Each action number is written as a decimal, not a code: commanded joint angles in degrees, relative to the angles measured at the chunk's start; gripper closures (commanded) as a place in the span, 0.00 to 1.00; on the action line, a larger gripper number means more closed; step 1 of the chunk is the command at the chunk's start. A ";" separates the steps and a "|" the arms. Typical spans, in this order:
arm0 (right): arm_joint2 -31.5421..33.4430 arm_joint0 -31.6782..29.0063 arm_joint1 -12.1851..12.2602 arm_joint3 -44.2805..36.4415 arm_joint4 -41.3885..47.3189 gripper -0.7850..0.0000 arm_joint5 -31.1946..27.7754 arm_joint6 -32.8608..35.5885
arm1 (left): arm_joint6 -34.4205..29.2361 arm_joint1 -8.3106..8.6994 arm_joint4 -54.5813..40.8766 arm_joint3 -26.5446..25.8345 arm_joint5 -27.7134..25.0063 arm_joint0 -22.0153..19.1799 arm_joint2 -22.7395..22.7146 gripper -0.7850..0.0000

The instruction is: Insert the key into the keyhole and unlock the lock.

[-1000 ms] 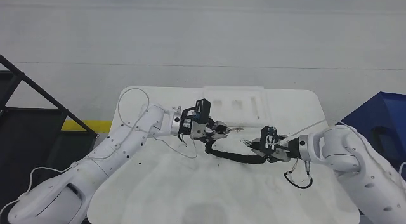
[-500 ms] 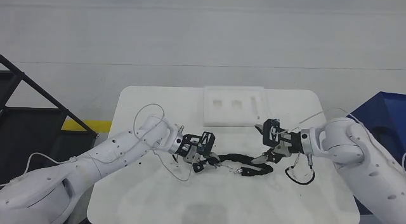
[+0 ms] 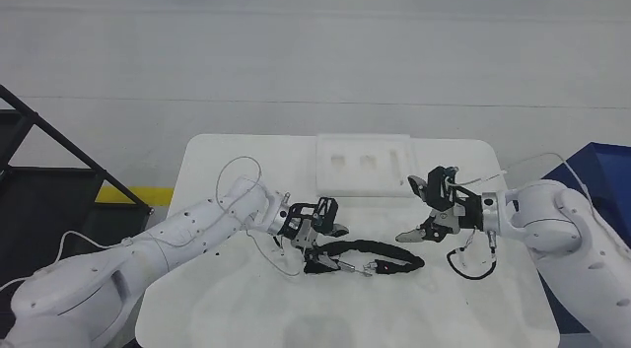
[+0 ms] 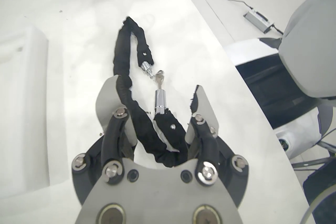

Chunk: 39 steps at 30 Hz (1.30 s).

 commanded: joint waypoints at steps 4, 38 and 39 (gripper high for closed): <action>-1.02 1.66 -0.49 3.09 2.62 0.00 -1.99 -4.01 | 3.86 -0.45 -3.54 3.79 0.00 -3.03 0.00 0.00; -21.85 34.30 -2.41 25.83 5.84 0.00 -4.52 -15.89 | -15.45 0.85 -38.14 11.15 0.00 -23.12 0.00 0.00; -21.84 34.30 -2.42 25.83 5.80 0.00 -4.52 -15.89 | -14.63 0.75 -37.43 11.27 0.00 -23.16 0.00 0.00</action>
